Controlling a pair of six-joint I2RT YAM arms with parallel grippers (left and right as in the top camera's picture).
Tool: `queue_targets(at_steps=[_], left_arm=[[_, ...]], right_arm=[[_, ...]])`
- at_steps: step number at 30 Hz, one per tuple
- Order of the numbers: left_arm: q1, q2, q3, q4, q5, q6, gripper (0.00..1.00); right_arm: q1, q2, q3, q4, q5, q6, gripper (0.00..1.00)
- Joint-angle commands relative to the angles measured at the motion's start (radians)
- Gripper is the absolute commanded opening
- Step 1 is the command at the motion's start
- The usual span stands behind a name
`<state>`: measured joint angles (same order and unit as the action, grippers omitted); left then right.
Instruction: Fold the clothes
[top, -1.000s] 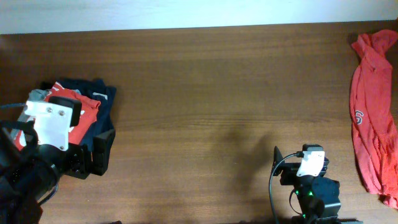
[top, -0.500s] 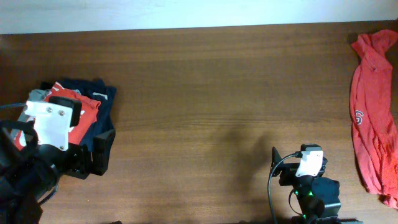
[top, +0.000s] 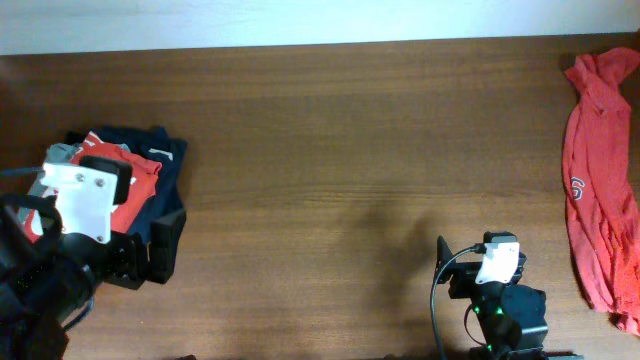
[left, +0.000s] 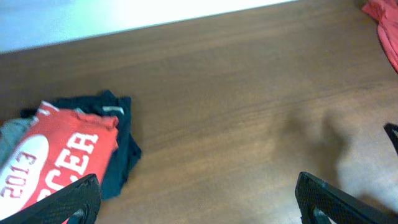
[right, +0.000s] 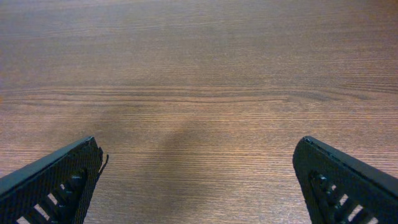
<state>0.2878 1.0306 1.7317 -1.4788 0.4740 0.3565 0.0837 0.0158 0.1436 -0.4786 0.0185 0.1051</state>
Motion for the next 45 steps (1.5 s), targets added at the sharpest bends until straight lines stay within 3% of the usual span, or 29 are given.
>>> queue_targets(at_steps=[1, 7, 13, 15, 19, 28, 39, 45], left_arm=[[-0.020, -0.004, 0.000, -0.009, -0.043, 0.013, 0.99], [-0.084, -0.081, -0.158, 0.267, -0.082, 0.039, 0.99], [-0.111, -0.291, -0.547, 0.555, -0.082, 0.057, 1.00], [-0.111, -0.418, -0.753, 0.697, -0.078, 0.057, 0.99], [-0.116, -0.586, -1.001, 0.842, -0.079, 0.057, 1.00], [-0.172, -0.843, -1.326, 0.952, -0.079, 0.056, 0.99], [-0.179, -1.029, -1.496, 0.974, -0.078, 0.057, 0.99], [-0.202, -1.025, -1.578, 1.095, -0.078, 0.057, 0.99]], right_arm=[[-0.006, -0.010, -0.009, 0.004, -0.007, 0.007, 0.99], [-0.006, -0.010, -0.009, 0.004, -0.007, 0.007, 0.99], [-0.006, -0.010, -0.009, 0.004, -0.007, 0.007, 0.99], [-0.006, -0.010, -0.009, 0.004, -0.007, 0.007, 0.99], [-0.006, -0.010, -0.009, 0.004, -0.007, 0.007, 0.99], [-0.006, -0.010, -0.009, 0.004, -0.007, 0.007, 0.99], [-0.006, -0.010, -0.009, 0.004, -0.007, 0.007, 0.99], [-0.006, -0.010, -0.009, 0.004, -0.007, 0.007, 0.99]])
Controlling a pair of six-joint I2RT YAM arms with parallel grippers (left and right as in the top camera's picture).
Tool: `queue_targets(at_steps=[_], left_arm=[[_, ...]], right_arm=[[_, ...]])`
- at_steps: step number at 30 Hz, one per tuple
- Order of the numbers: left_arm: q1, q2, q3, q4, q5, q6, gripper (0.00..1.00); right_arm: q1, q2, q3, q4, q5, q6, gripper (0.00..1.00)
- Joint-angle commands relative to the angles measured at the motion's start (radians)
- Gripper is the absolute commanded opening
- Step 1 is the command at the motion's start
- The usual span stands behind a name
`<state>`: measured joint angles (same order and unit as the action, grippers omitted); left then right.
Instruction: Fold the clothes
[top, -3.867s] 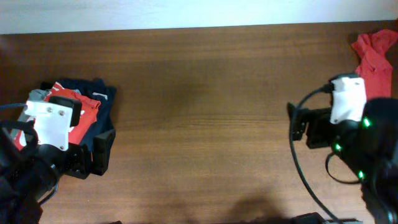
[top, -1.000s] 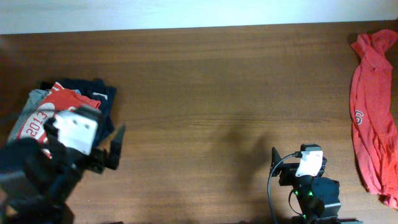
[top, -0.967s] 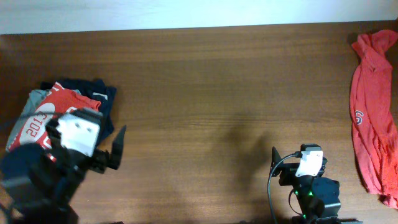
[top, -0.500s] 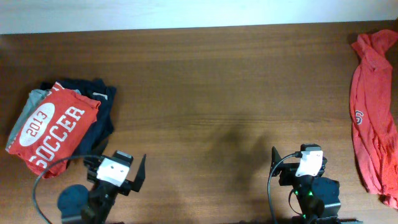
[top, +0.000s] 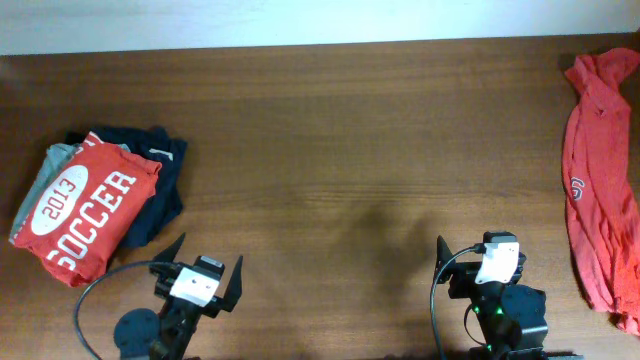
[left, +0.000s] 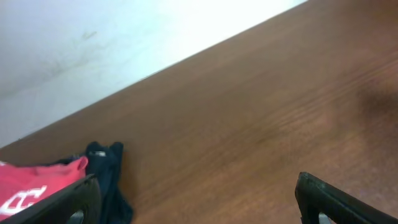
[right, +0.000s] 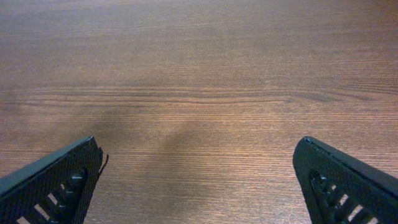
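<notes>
A folded red shirt (top: 88, 206) printed "2013 SOCCER" tops a stack at the left, over a grey garment (top: 40, 178) and a folded navy one (top: 160, 165). An unfolded red shirt (top: 598, 170) lies stretched along the right edge. My left gripper (top: 200, 268) sits open low at the front left, right of the stack, nothing between its fingers; its wrist view shows the navy garment (left: 106, 168) and red shirt (left: 37, 186) at lower left. My right gripper (top: 478, 262) rests open at the front right over bare wood.
The brown wooden table (top: 350, 150) runs across the view, with a white wall (left: 93, 37) behind its far edge. Black cables (top: 95, 300) loop by the left arm's base at the front edge.
My left arm has drawn back from over the stack to the front edge, uncovering the folded red shirt. Its camera now looks toward the far wall. The right arm has not moved.
</notes>
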<state>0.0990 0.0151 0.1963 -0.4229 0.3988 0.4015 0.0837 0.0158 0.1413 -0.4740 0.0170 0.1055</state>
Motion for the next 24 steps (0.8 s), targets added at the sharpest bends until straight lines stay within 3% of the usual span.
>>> queue_targets(at_steps=[1, 5, 24], left_arm=[[-0.013, -0.010, -0.068, 0.078, -0.003, 0.012, 0.99], [-0.013, -0.008, -0.103, 0.150, 0.009, 0.011, 1.00], [-0.013, -0.007, -0.103, 0.135, 0.004, 0.012, 0.99]], right_arm=[[-0.006, -0.010, -0.007, -0.001, -0.006, 0.006, 0.99], [-0.006, -0.010, -0.007, -0.001, -0.006, 0.006, 0.99], [-0.006, -0.010, -0.007, -0.001, -0.006, 0.006, 0.99]])
